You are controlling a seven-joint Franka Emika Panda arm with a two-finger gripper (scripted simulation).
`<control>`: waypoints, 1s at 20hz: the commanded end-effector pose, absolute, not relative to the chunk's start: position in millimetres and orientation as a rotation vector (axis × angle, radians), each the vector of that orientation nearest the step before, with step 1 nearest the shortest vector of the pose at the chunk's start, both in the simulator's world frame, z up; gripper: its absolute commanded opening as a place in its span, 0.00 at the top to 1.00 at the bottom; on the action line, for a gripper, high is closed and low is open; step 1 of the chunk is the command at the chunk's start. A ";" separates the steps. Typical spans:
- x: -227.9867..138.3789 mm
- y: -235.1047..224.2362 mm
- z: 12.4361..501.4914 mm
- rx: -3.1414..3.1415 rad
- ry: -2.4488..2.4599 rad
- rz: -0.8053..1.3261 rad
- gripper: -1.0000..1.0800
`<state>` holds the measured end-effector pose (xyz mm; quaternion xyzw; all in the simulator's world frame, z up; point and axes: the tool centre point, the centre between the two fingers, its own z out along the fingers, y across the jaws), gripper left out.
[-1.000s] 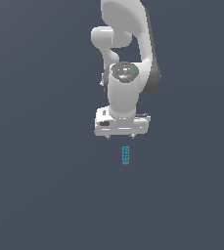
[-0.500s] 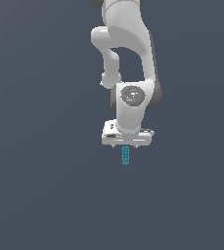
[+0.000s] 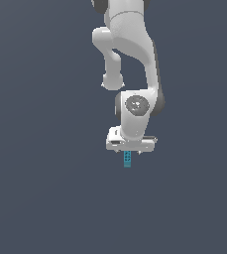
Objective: Pick up the object and move it to a goal position.
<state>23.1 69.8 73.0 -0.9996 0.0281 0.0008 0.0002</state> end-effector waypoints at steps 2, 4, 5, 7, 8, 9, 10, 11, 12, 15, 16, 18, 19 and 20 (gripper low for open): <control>23.3 69.7 70.2 -3.140 0.089 0.002 0.04; 23.2 69.6 64.7 -3.140 0.090 0.001 0.04; 23.1 69.7 60.8 -3.140 0.090 0.001 0.04; 22.8 69.7 51.3 -3.140 0.091 0.001 0.04; 22.7 69.6 45.6 -3.140 0.091 0.001 0.04; 22.5 69.9 39.9 -3.140 0.091 0.001 0.04; 22.4 69.6 35.3 -3.140 0.092 0.000 0.04; 22.4 69.8 31.2 -3.140 0.092 0.000 0.04; 22.4 69.9 27.9 -3.140 0.092 0.000 0.04; 23.2 69.8 22.7 -3.140 0.093 0.000 0.04; 23.6 69.9 22.2 -3.140 0.093 0.000 0.04; 23.7 69.9 22.2 -3.140 0.093 0.000 1.00; 23.7 69.9 22.2 -3.140 0.093 0.000 1.00; 23.7 69.9 22.2 -3.140 0.093 0.000 1.00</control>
